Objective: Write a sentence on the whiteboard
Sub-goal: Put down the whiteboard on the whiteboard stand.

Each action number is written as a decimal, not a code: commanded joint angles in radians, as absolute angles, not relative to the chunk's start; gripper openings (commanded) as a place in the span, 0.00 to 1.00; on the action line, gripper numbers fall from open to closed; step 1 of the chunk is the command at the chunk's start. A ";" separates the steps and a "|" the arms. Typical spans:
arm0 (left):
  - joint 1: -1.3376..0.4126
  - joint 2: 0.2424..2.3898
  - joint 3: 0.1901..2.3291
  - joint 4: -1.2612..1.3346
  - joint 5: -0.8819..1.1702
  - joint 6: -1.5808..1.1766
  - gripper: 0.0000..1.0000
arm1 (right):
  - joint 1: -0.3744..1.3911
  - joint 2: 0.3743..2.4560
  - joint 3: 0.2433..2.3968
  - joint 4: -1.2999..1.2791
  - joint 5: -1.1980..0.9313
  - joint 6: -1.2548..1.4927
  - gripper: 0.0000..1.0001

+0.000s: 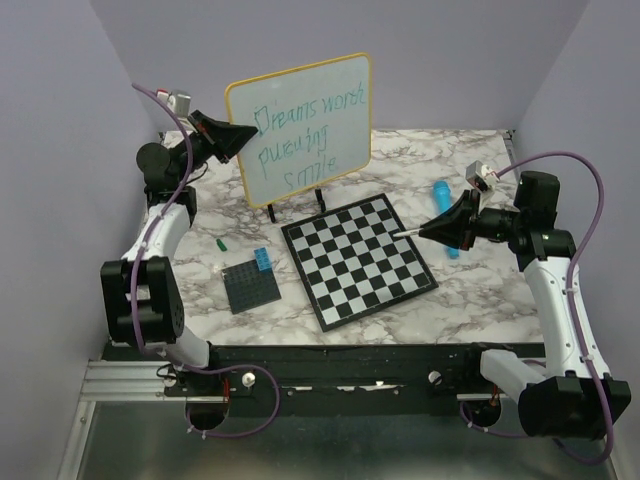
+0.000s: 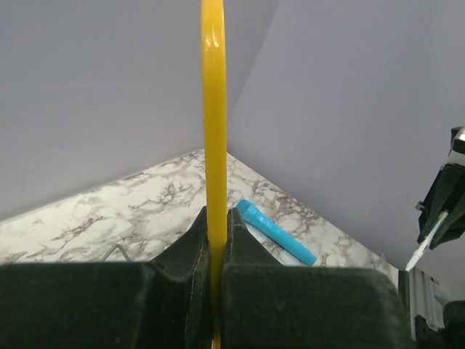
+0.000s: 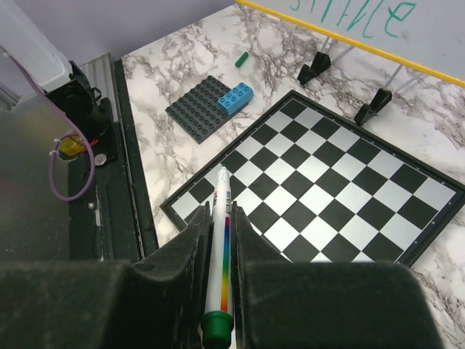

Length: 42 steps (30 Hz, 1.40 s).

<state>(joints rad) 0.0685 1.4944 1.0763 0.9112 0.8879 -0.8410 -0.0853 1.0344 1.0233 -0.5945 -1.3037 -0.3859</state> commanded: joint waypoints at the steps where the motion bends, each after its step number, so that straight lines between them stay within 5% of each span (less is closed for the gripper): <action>1: 0.144 1.646 1.210 1.402 1.038 -1.125 0.00 | -0.091 1.045 1.012 -0.617 -1.335 -0.402 0.01; 5: 0.187 1.784 1.293 1.614 1.081 -1.348 0.00 | -0.091 1.055 1.009 -0.615 -1.331 -0.400 0.01; 19: 0.232 1.945 1.348 1.652 1.095 -1.321 0.00 | -0.091 1.101 1.006 -0.612 -1.322 -0.400 0.00; 42: 0.250 1.876 1.396 1.401 1.065 -1.091 0.00 | -0.089 1.123 1.006 -0.618 -1.336 -0.402 0.00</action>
<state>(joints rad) 0.2379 1.9518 1.3483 1.2556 1.1454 -1.1461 -0.0856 1.1110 1.0153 -0.6003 -1.3037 -0.3866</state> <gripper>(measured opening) 0.074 0.200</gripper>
